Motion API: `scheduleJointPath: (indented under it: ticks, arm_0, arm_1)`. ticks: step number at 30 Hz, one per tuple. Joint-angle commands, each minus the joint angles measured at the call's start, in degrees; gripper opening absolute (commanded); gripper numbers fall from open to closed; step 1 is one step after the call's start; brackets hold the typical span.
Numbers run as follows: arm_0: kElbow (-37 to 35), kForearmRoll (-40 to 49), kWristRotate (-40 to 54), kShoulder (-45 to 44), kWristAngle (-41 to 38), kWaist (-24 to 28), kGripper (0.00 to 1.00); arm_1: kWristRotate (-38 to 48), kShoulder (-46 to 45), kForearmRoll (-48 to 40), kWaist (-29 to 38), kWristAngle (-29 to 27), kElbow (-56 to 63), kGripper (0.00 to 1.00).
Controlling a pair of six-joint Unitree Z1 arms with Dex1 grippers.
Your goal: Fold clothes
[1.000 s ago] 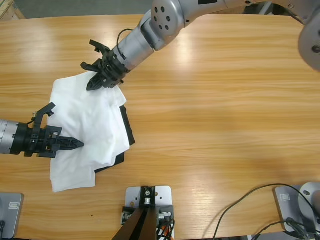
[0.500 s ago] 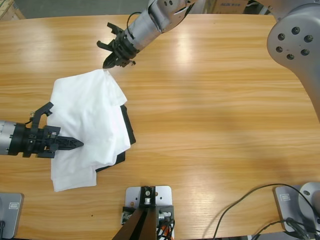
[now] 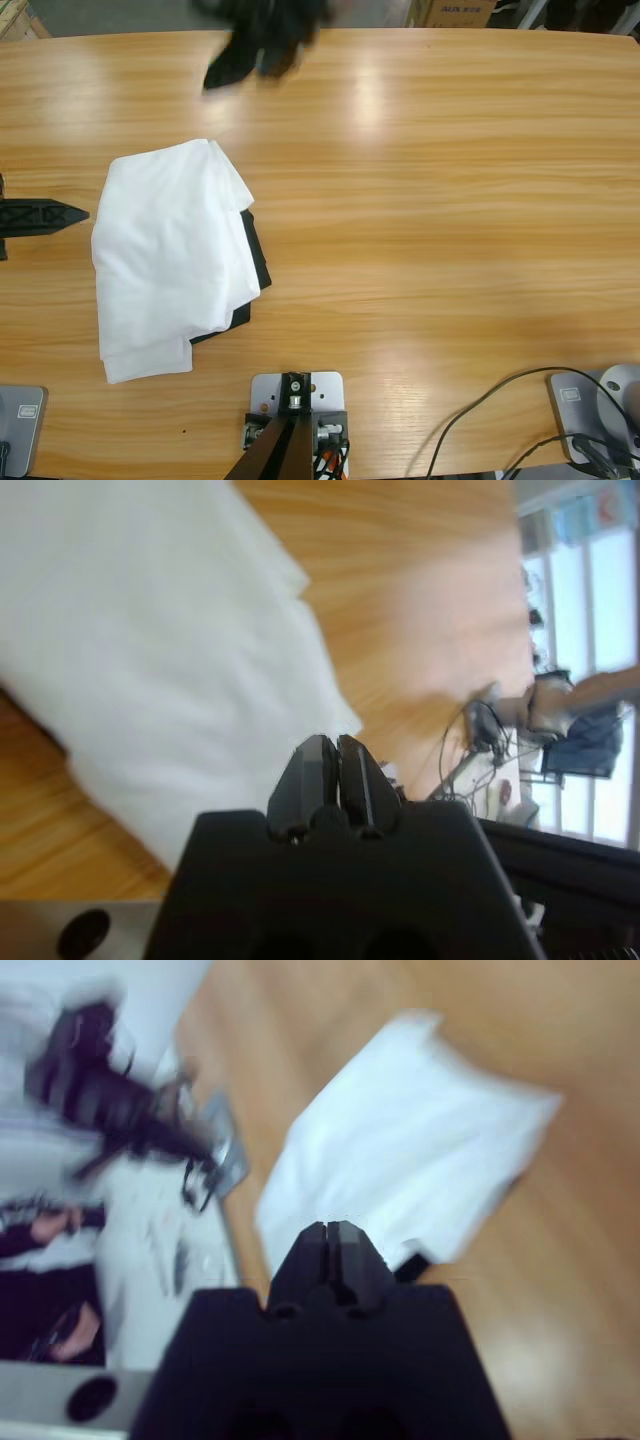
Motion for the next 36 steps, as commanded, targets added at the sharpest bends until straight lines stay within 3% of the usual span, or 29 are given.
scheduleJointPath:
  ticks: [1,6,15,31,34,36]
  arm_0:
    - [6.1,-7.7,6.4,15.1,-5.5,12.4,0.000]
    - [9.5,-13.8,6.8,19.6,-7.5,14.5,0.000]
    - [10.4,-16.5,8.5,25.6,-10.1,15.8,0.000]
    - [7.2,-16.2,12.8,30.9,-12.1,20.1,0.000]
    - [5.3,-13.5,12.8,24.8,-14.1,22.7,0.000]
    - [1.4,-7.3,11.9,16.6,-14.3,21.3,0.000]
  arm_1:
    - [5.0,0.4,-20.3,8.6,6.9,21.6,0.000]
    - [7.4,3.9,-24.8,9.4,10.4,21.4,0.000]
    - [8.4,14.2,-25.6,10.2,15.1,21.5,0.000]
    - [11.5,14.3,-24.8,10.1,8.6,25.6,0.000]
    - [11.5,12.3,-24.8,10.1,7.6,26.0,0.000]
    - [11.5,11.5,-24.8,10.1,7.2,26.0,0.000]
